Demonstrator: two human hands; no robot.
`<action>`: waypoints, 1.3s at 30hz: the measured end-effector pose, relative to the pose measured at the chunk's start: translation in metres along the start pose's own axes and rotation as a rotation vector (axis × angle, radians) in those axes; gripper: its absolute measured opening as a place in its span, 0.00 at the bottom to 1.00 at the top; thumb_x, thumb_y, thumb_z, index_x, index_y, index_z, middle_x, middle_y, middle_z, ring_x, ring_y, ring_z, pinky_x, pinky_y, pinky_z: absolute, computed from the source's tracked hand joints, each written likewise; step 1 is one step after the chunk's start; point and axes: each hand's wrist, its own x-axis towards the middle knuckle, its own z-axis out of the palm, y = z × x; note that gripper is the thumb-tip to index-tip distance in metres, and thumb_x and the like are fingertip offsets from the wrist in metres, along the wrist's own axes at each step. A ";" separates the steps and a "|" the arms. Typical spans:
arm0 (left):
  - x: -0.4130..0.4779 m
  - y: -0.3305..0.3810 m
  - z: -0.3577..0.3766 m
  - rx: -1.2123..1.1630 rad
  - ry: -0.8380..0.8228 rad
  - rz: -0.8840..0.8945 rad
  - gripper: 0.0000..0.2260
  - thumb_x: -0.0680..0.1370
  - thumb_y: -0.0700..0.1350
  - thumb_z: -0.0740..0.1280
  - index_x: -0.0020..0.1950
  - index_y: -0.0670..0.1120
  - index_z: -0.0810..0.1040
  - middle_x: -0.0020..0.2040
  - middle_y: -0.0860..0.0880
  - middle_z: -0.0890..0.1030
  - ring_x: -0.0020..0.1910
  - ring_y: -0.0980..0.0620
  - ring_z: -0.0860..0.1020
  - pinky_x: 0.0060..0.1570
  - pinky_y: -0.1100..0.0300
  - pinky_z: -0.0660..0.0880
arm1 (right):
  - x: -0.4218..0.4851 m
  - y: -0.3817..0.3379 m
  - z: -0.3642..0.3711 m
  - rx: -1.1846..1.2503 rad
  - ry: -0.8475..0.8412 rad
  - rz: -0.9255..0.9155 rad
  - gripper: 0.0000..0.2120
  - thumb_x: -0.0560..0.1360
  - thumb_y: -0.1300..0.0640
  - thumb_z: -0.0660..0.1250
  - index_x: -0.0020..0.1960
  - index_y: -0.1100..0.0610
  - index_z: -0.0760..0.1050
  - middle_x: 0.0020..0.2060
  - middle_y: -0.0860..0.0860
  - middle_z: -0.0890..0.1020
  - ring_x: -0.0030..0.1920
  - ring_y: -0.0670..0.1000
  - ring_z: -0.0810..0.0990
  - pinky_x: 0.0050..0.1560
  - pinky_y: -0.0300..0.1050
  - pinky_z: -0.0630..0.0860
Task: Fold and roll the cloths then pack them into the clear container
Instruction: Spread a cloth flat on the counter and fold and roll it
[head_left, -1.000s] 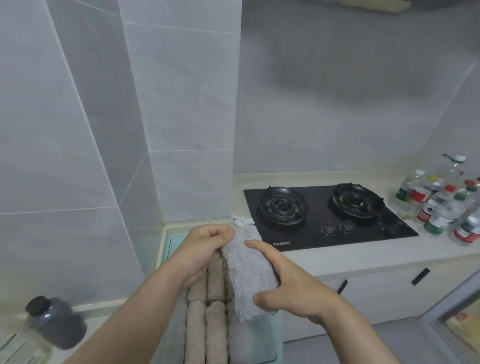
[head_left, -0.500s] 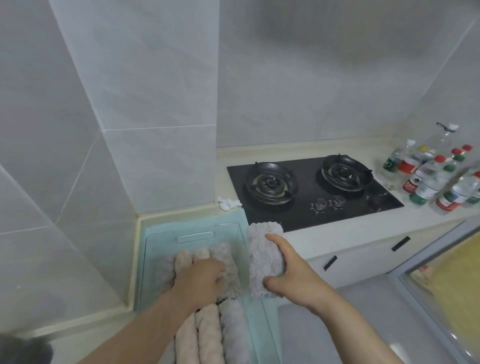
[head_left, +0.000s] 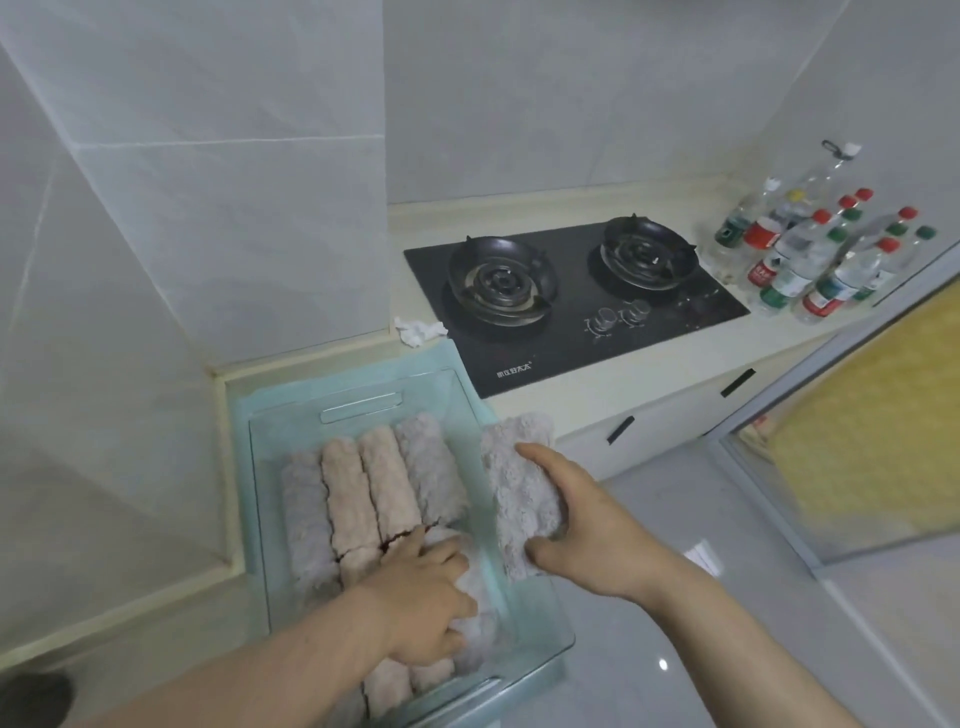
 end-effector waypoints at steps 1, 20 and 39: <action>-0.004 -0.001 0.002 -0.016 -0.013 -0.009 0.20 0.78 0.57 0.58 0.69 0.56 0.71 0.74 0.43 0.61 0.78 0.45 0.44 0.72 0.39 0.37 | -0.002 -0.003 0.005 -0.032 -0.012 -0.008 0.42 0.68 0.60 0.71 0.75 0.38 0.55 0.65 0.42 0.66 0.62 0.40 0.67 0.56 0.22 0.63; -0.035 -0.017 0.005 -0.086 -0.158 -0.123 0.22 0.80 0.56 0.57 0.75 0.59 0.62 0.80 0.49 0.49 0.78 0.50 0.40 0.73 0.43 0.35 | 0.013 -0.012 0.116 -0.826 -0.297 0.242 0.40 0.74 0.66 0.65 0.78 0.53 0.47 0.66 0.62 0.61 0.58 0.60 0.75 0.50 0.50 0.75; -0.044 0.013 0.001 -0.187 -0.078 -0.104 0.20 0.81 0.53 0.55 0.73 0.63 0.61 0.79 0.45 0.47 0.78 0.42 0.38 0.72 0.35 0.39 | 0.012 -0.018 0.069 -0.159 -0.298 0.393 0.29 0.77 0.66 0.50 0.77 0.52 0.58 0.71 0.58 0.68 0.58 0.56 0.76 0.48 0.42 0.75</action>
